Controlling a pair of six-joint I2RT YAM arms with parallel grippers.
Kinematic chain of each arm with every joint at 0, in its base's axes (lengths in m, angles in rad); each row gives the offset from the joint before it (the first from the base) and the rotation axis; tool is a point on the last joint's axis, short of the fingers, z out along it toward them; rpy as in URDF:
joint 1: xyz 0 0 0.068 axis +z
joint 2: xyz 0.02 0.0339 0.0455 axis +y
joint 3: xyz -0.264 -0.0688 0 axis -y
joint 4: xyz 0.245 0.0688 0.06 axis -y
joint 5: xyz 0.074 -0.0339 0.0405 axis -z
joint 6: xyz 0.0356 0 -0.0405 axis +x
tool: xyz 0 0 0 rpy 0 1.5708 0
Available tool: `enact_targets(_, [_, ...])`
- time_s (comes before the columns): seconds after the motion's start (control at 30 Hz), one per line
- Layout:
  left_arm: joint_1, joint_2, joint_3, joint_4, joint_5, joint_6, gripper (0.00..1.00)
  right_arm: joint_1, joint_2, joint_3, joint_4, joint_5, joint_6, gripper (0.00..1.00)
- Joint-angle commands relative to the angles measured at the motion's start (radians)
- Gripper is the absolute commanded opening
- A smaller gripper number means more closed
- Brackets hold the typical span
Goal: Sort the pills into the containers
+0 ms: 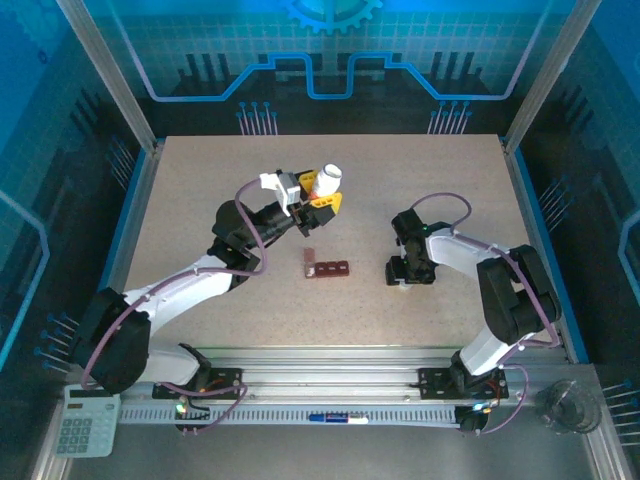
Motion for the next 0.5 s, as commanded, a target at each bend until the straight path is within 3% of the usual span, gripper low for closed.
enact_targets(0.0, [-0.007,-0.031,-0.009,0.027,0.018,-0.001,0.00,0.016,0.022,-0.010,-0.003,0.013,0.013,0.61])
enact_targets(0.27, [-0.008,-0.026,-0.020,0.034,0.018,-0.007,0.00,0.029,0.035,0.002,-0.011,0.029,0.012,0.57])
enact_targets(0.47, [-0.009,-0.026,-0.029,0.034,0.026,-0.012,0.00,0.034,0.040,0.007,-0.011,0.025,0.010,0.48])
